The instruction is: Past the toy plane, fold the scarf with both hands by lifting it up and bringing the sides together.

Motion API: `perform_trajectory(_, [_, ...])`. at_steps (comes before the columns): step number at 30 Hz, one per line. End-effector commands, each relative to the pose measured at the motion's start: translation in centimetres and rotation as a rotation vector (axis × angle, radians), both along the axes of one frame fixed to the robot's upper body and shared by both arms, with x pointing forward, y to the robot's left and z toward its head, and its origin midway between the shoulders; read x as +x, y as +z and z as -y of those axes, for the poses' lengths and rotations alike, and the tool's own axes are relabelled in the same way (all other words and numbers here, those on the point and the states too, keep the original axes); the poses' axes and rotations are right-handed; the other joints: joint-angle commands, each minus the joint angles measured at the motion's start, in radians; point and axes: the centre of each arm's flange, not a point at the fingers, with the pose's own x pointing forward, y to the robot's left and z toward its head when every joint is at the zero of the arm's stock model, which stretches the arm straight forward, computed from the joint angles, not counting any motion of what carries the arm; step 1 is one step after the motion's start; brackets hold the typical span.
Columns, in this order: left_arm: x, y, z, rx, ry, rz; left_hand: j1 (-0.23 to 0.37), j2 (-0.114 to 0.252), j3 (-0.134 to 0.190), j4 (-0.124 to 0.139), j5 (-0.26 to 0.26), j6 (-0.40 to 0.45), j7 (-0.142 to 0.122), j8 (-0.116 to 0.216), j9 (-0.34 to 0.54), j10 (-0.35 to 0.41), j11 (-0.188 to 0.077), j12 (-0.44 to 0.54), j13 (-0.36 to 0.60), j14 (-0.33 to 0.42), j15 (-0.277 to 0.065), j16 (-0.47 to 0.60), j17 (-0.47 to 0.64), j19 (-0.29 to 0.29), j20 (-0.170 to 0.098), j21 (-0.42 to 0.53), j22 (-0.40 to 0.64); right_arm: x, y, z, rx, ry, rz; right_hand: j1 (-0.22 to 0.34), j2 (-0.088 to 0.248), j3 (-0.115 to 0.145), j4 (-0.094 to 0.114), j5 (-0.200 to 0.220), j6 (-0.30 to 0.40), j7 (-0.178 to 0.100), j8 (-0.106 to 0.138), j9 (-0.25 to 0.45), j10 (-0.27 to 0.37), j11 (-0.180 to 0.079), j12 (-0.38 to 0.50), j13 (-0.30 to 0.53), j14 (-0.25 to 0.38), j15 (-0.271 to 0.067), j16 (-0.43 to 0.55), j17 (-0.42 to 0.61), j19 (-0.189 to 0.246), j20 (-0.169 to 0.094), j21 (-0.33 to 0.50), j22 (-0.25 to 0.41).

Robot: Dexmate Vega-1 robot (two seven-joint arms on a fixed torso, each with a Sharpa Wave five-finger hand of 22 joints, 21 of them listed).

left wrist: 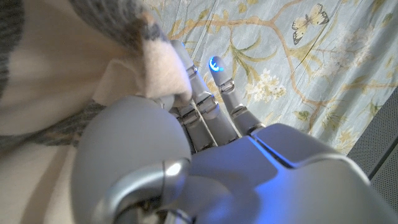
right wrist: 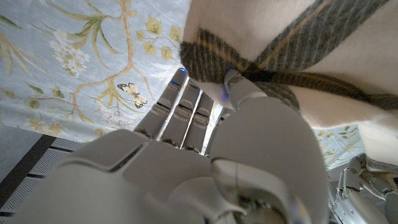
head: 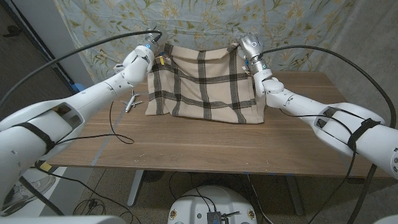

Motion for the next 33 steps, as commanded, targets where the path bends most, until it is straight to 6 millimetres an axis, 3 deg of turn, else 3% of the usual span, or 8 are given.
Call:
perform_trajectory(1, [0.9,-0.3,0.3,0.050,0.085,0.023,-0.018,-0.026,-0.020,-0.017,-0.005,-0.020,-0.005,-0.018,-0.012,-0.026,0.003,-0.031,-0.017,-0.019,-0.026,-0.019,-0.014,-0.003,-0.024,0.000,0.001,0.6,0.4,-0.4,-0.007,-0.075,-0.065,-0.015,-0.008,0.007,0.001,-0.005,-0.040,-0.007,-0.030,-0.004,-0.045,-0.008,-0.028,-0.011,-0.024,-0.134,-0.026,-0.009,-0.014,0.005,-0.001,0.001])
perform_trajectory(3, [0.6,-0.4,0.3,0.065,0.085,0.052,-0.017,-0.041,-0.033,-0.029,-0.005,-0.041,-0.015,-0.032,-0.019,-0.037,0.002,-0.044,-0.025,-0.014,-0.026,-0.021,-0.019,-0.001,-0.026,-0.001,0.000,0.5,0.4,-0.5,-0.009,-0.095,-0.082,-0.023,-0.017,0.006,0.000,-0.007,-0.066,-0.011,-0.049,-0.006,-0.084,-0.026,-0.051,-0.018,-0.038,-0.132,-0.039,-0.015,-0.021,0.009,-0.003,0.000])
perform_trajectory(7, [0.4,-0.8,0.4,0.111,0.131,0.115,0.015,-0.093,-0.066,-0.050,-0.002,-0.079,-0.032,-0.059,-0.037,-0.080,0.000,-0.071,-0.044,-0.044,-0.028,-0.039,-0.031,-0.016,-0.025,-0.007,0.002,0.5,0.7,-0.8,-0.012,-0.124,-0.118,-0.041,-0.028,0.010,-0.001,-0.005,-0.130,-0.023,-0.095,-0.009,-0.164,-0.028,-0.106,-0.036,-0.095,-0.130,-0.086,-0.037,-0.042,0.018,-0.009,-0.001])
perform_trajectory(13, [0.6,-1.7,0.1,0.175,0.219,0.204,0.056,-0.124,-0.114,-0.043,0.000,-0.118,-0.054,-0.072,-0.065,-0.155,0.000,-0.085,-0.069,-0.118,-0.027,-0.078,-0.044,-0.068,-0.016,-0.033,0.000,0.6,0.6,-1.2,-0.019,-0.153,-0.123,-0.044,-0.025,0.013,0.000,-0.005,-0.137,-0.025,-0.102,-0.009,-0.173,-0.033,-0.115,-0.040,-0.098,-0.133,-0.093,-0.043,-0.045,0.018,-0.010,-0.002])
perform_trajectory(19, [1.1,-1.9,-0.3,0.214,0.290,0.253,0.070,-0.125,-0.161,-0.034,0.006,-0.140,-0.069,-0.072,-0.092,-0.190,-0.001,-0.078,-0.089,-0.173,-0.027,-0.097,-0.041,-0.091,-0.008,-0.063,-0.002,0.8,0.7,-1.3,-0.015,-0.163,-0.138,-0.046,-0.026,0.016,-0.002,-0.005,-0.147,-0.028,-0.111,-0.009,-0.193,-0.036,-0.130,-0.045,-0.112,-0.133,-0.105,-0.048,-0.052,0.020,-0.012,-0.002])
perform_trajectory(27, [1.4,-2.4,-0.3,0.214,0.266,0.240,0.107,-0.066,-0.192,-0.027,0.003,-0.118,-0.065,-0.060,-0.118,-0.183,-0.002,-0.063,-0.114,-0.169,-0.028,-0.089,-0.029,-0.083,-0.006,-0.090,-0.001,0.9,0.8,-1.1,-0.014,-0.164,-0.150,-0.056,-0.019,0.016,0.005,-0.006,-0.150,-0.025,-0.117,-0.008,-0.201,-0.035,-0.140,-0.050,-0.117,-0.127,-0.111,-0.052,-0.057,0.022,-0.013,-0.002])
perform_trajectory(30, [1.2,-2.7,-0.1,0.166,0.221,0.200,0.033,-0.031,-0.206,0.005,0.002,-0.105,-0.066,-0.059,-0.133,-0.166,0.000,-0.060,-0.135,-0.181,-0.024,-0.127,-0.060,-0.066,-0.011,-0.118,-0.003,0.7,0.6,-0.8,-0.013,-0.150,-0.167,-0.080,-0.018,0.010,0.020,-0.010,-0.143,-0.016,-0.118,-0.008,-0.196,-0.026,-0.144,-0.054,-0.114,-0.119,-0.114,-0.055,-0.052,0.026,-0.011,-0.003])
perform_trajectory(33, [0.8,-3.0,0.1,0.094,0.170,0.148,-0.111,-0.011,-0.216,0.071,0.000,-0.107,-0.046,-0.061,-0.141,-0.151,0.019,-0.061,-0.156,-0.222,-0.010,-0.180,-0.122,-0.063,0.025,-0.156,-0.006,0.3,0.1,-0.5,-0.011,-0.121,-0.196,-0.143,-0.021,-0.007,0.053,-0.018,-0.150,0.006,-0.133,-0.009,-0.195,0.004,-0.160,-0.063,-0.123,-0.116,-0.126,-0.064,-0.044,0.033,-0.007,-0.003])
